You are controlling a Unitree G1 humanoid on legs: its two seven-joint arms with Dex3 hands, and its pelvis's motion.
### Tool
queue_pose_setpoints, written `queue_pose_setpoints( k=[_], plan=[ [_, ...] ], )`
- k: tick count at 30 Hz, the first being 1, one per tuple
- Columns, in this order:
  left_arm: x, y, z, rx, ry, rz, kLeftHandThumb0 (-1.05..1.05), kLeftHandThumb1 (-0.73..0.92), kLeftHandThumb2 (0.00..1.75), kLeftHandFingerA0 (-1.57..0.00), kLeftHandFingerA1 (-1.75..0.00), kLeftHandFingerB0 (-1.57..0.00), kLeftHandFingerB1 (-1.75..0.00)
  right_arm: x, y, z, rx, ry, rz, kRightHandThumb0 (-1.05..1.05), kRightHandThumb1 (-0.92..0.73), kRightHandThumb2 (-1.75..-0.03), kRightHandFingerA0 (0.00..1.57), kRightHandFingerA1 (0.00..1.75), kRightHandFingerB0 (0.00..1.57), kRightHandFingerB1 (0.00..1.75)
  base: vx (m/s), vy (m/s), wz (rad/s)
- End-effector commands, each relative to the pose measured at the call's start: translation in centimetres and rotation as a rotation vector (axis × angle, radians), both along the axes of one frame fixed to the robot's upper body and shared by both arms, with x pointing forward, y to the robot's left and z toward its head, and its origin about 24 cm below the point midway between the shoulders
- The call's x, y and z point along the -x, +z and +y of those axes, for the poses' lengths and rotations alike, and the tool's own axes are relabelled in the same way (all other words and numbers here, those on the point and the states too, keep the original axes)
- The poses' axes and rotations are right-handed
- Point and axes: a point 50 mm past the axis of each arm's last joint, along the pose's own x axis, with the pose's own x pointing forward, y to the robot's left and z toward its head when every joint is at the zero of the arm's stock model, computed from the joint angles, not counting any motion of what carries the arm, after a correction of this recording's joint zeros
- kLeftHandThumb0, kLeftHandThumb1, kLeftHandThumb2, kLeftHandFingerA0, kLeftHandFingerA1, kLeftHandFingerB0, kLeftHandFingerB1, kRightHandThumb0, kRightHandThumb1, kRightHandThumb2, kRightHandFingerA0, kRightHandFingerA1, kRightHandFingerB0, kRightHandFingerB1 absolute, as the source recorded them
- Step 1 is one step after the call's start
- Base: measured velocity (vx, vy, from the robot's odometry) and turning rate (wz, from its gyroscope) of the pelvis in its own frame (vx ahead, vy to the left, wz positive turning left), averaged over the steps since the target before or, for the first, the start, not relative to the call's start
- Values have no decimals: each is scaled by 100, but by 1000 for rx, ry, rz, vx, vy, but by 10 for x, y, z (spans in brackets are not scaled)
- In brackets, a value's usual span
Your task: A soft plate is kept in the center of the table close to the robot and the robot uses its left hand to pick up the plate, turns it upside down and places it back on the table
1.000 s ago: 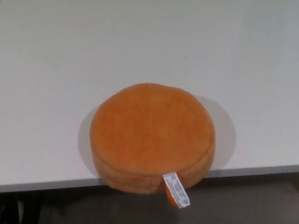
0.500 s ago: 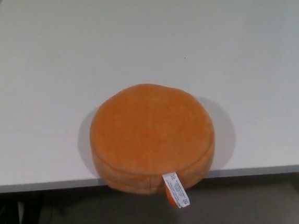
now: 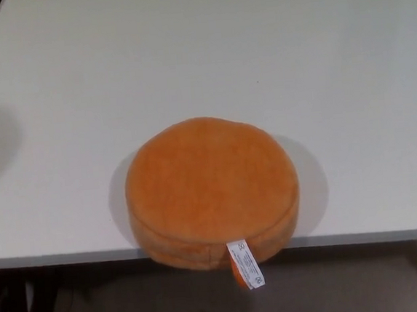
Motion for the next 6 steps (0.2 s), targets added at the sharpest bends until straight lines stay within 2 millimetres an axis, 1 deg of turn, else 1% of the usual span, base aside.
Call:
queue_pose_setpoints(
  k=[1,2,4,5,6],
  plan=[
    [16,5,31,-267,293,-256,-105,82,70,-27,-94,-21,-79,-1,-8,-6,103,-31,-87,-76,-89,-68,29,43,16,26,0,0,0],
    [16,5,31,-275,289,-262,-105,82,68,-27,-92,-20,-77,-1,-8,-6,104,-31,-89,-78,-73,-105,23,52,8,41,0,0,0],
    [16,4,31,-286,289,-260,-105,81,69,-28,-89,-21,-75,-1,-7,-5,106,-35,-75,-78,-71,-104,22,52,9,42,0,0,0],
    [15,4,31,-291,290,-259,-105,82,70,-28,-89,-21,-75,-1,-7,-6,111,-34,-77,-78,-89,-67,27,41,16,26,0,0,0],
    [15,4,31,-291,290,-259,-105,82,70,-28,-89,-21,-75,-1,-7,-6,111,-34,-77,-78,-89,-67,27,41,16,26,0,0,0]
  ],
)
